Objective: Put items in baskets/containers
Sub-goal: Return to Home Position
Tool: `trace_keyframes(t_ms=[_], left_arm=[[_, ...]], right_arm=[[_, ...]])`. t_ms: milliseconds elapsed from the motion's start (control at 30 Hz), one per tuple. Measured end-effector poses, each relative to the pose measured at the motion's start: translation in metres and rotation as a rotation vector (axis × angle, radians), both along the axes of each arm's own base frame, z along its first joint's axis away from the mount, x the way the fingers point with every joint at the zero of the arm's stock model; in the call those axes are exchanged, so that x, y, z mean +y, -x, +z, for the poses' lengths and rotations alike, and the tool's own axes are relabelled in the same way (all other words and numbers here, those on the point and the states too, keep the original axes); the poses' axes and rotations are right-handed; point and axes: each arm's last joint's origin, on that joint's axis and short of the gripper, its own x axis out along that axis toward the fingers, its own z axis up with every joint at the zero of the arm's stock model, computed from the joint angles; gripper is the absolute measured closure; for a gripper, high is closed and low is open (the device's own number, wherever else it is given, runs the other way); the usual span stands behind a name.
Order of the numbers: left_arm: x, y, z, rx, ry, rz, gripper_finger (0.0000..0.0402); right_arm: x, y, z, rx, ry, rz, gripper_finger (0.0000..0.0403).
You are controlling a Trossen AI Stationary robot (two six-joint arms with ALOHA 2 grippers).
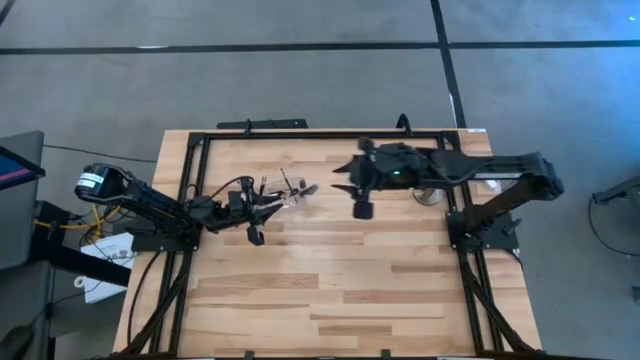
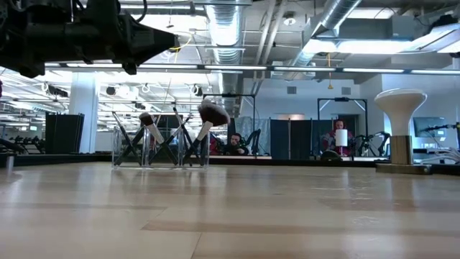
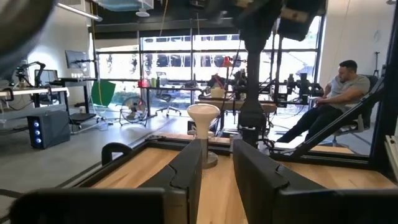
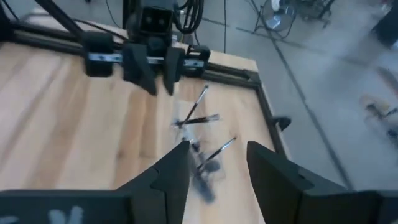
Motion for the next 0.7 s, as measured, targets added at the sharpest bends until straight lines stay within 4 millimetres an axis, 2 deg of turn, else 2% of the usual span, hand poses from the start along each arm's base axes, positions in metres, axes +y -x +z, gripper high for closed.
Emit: trace_keyframes(t_ms=[167, 233, 300, 500, 600, 700], left_arm=[[0.000, 0.000, 0.000, -0.004, 0.011, -0.003, 0.0314], [0.000, 0.001, 0.002, -0.022, 0.023, -0.003, 0.0314], [0.001, 0.006, 0.013, -0.109, 0.045, 0.018, 0.0314], [0.004, 0.041, 0.057, -0.390, 0.071, 0.009, 0.0314], [0.005, 0.059, 0.057, -0.359, 0.047, 0.006, 0.0314], [0.008, 0.072, 0.055, -0.284, 0.062, 0.014, 0.0314]], right_arm=[[0.005, 0.028, 0.006, 0.063, -0.126, -0.052, 0.0273], [0.008, 0.033, -0.001, 0.090, -0.148, -0.057, 0.0280], [0.014, 0.036, -0.007, 0.101, -0.160, -0.048, 0.0286], [0.029, 0.057, 0.000, 0.098, -0.182, 0.004, 0.0305], [0.035, 0.073, 0.005, 0.055, -0.187, 0.038, 0.0312], [0.037, 0.090, -0.003, -0.033, -0.201, 0.070, 0.0316]])
